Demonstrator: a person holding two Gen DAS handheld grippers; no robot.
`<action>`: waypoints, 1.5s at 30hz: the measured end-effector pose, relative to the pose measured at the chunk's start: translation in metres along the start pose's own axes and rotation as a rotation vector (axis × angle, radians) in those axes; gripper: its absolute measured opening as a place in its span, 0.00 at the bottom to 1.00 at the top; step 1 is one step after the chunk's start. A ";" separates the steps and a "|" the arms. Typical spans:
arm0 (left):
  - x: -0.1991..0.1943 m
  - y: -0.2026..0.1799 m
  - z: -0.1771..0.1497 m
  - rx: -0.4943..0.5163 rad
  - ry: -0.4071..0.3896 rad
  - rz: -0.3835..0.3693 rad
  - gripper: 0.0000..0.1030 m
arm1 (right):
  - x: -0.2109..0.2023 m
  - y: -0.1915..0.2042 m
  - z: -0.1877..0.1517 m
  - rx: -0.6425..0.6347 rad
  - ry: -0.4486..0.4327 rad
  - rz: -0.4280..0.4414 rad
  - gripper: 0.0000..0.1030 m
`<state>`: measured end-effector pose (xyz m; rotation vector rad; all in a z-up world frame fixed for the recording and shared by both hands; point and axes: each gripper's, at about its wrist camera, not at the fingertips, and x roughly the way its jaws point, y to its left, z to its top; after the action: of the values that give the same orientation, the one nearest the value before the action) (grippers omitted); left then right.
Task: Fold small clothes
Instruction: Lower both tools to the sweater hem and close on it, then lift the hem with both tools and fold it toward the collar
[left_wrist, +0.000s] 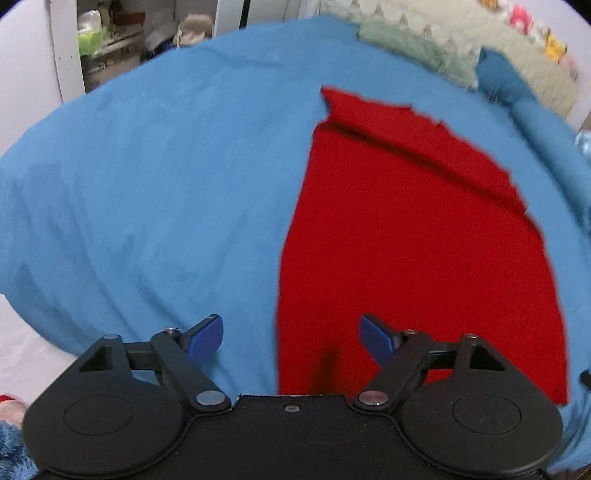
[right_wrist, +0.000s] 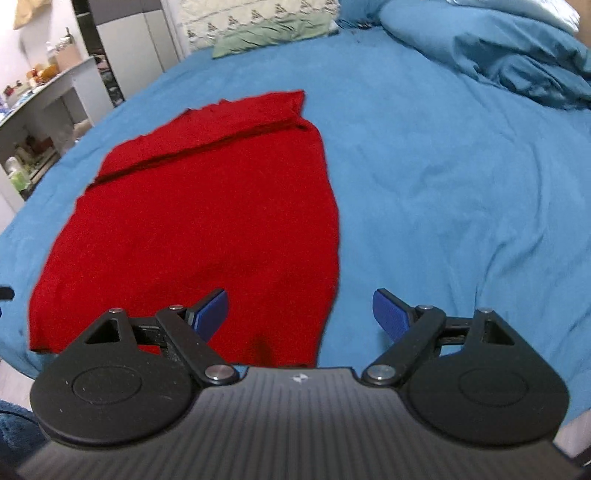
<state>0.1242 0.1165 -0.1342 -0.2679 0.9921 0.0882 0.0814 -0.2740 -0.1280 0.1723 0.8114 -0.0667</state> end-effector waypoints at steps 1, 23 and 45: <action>0.005 0.000 -0.003 0.023 0.022 0.005 0.77 | 0.003 0.000 -0.002 0.001 0.007 -0.003 0.96; 0.034 0.004 -0.028 0.149 0.120 -0.051 0.31 | 0.034 0.010 -0.018 -0.031 0.066 -0.030 0.59; -0.026 -0.017 -0.006 0.142 -0.039 -0.047 0.04 | -0.001 -0.008 0.019 0.115 0.010 0.100 0.20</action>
<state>0.1081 0.0992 -0.1126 -0.1588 0.9481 -0.0201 0.0931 -0.2853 -0.1159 0.3216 0.8081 -0.0180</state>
